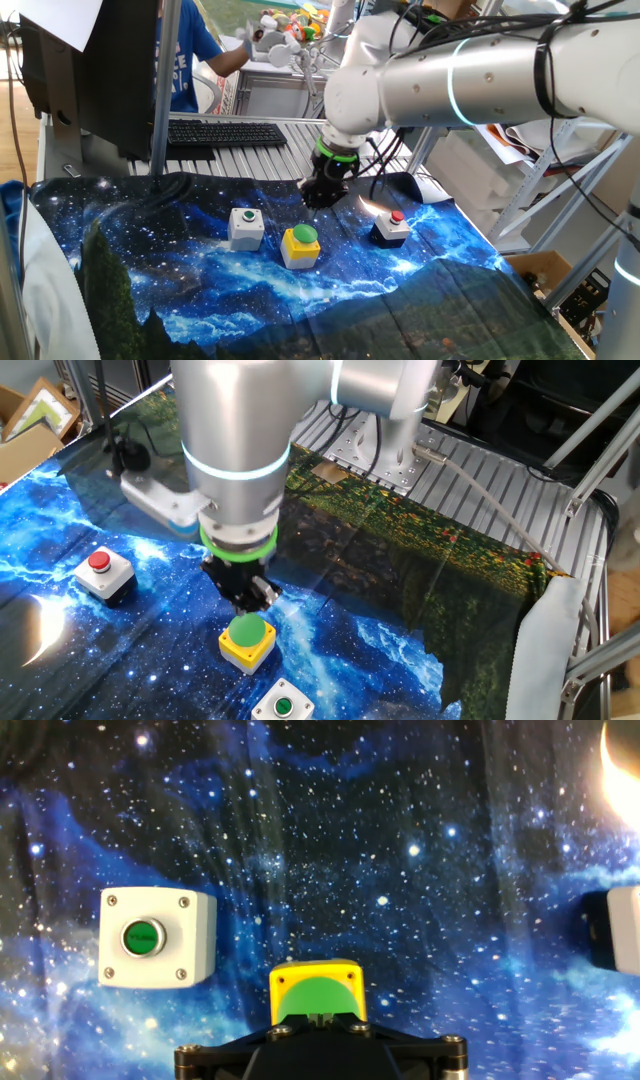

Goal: Press three buttons from left to right in sequence

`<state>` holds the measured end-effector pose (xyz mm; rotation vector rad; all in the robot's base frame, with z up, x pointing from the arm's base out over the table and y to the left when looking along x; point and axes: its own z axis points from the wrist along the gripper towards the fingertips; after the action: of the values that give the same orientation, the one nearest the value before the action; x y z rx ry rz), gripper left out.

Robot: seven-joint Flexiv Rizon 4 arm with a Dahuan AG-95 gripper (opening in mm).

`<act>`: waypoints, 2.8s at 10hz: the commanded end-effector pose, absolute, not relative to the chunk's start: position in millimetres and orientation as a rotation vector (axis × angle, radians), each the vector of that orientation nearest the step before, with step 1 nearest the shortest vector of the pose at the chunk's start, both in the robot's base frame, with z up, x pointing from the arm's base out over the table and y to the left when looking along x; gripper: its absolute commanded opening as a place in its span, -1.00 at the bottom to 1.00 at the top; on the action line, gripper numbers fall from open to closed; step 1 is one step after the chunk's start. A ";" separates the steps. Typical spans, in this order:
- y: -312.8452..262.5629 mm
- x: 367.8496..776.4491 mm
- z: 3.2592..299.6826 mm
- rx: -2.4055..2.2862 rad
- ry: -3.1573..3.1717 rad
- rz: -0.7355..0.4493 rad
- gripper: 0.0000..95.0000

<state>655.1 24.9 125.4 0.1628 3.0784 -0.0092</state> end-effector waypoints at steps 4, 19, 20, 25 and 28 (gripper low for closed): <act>32.2 659.3 109.0 0.189 3.073 -0.018 -1.00; 34.3 655.7 167.3 0.488 3.106 -0.024 -1.00; 35.5 655.5 167.8 0.520 3.101 -0.032 -1.00; 42.8 653.9 170.5 0.572 3.095 -0.040 -1.00; 42.7 654.2 170.1 0.564 3.097 -0.041 -1.00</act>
<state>653.1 42.2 169.5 0.5658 3.0942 -0.0430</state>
